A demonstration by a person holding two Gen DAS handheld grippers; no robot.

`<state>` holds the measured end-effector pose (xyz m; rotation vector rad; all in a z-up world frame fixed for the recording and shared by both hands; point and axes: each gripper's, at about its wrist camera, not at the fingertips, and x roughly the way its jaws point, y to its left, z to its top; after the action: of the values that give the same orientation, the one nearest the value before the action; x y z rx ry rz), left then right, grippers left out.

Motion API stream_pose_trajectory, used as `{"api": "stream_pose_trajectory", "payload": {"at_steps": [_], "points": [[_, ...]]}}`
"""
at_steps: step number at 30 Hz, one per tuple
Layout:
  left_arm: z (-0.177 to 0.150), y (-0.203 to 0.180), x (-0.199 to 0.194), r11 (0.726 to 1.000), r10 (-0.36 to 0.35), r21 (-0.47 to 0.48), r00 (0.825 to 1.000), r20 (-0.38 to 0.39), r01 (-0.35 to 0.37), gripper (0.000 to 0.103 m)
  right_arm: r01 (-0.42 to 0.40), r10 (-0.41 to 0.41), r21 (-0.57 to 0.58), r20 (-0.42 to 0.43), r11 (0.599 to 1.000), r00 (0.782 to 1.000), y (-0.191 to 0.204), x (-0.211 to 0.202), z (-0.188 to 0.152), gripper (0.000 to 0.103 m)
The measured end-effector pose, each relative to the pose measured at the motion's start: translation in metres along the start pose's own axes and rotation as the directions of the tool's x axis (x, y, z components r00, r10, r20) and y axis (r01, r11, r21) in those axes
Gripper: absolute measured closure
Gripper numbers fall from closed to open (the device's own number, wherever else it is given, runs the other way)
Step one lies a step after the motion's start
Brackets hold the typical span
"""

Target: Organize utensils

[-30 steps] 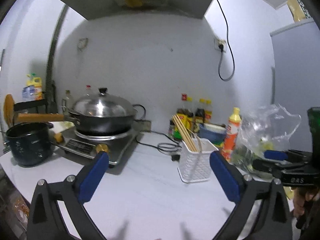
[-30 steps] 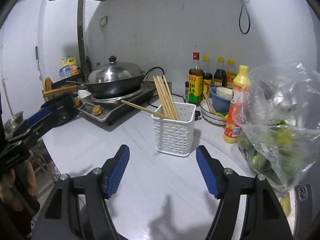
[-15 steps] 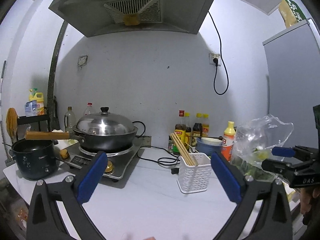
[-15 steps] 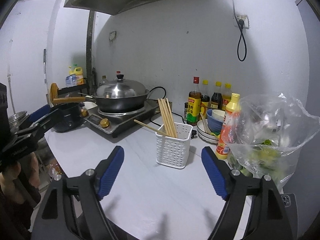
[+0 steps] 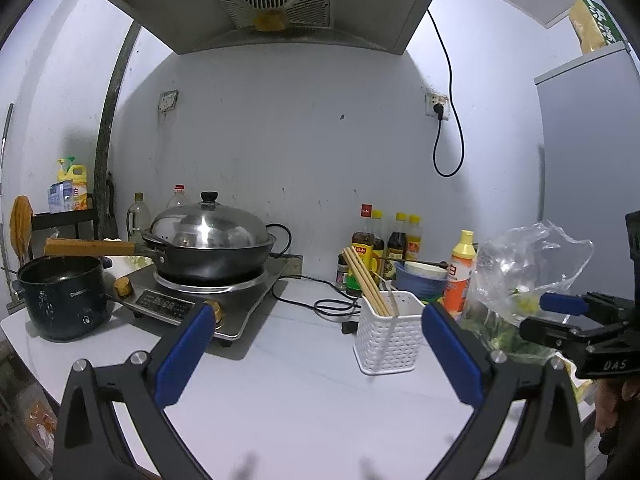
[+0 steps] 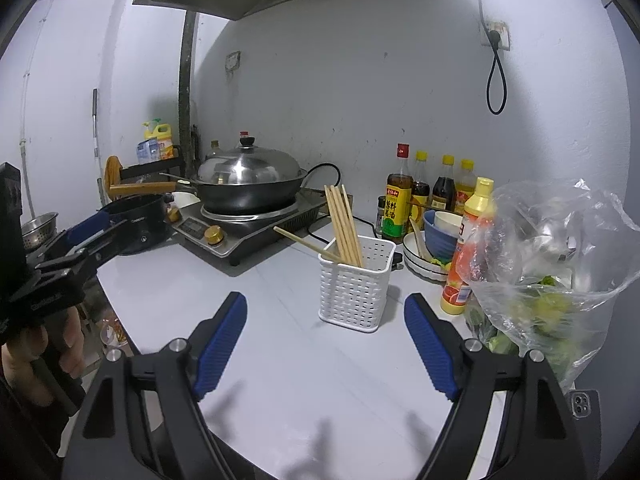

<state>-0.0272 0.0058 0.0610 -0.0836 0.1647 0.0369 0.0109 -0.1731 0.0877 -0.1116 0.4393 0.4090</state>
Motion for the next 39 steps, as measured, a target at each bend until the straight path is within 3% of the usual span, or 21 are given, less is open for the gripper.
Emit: {"api": "stream_pose_trajectory", "payload": {"at_steps": [39], "points": [[-0.016,-0.001,0.014,0.999,-0.027,-0.027,0.998,-0.052,0.026,0.0,0.026,-0.026,0.018,-0.041,0.999,0.999,-0.006,0.023,-0.01,0.023]]}}
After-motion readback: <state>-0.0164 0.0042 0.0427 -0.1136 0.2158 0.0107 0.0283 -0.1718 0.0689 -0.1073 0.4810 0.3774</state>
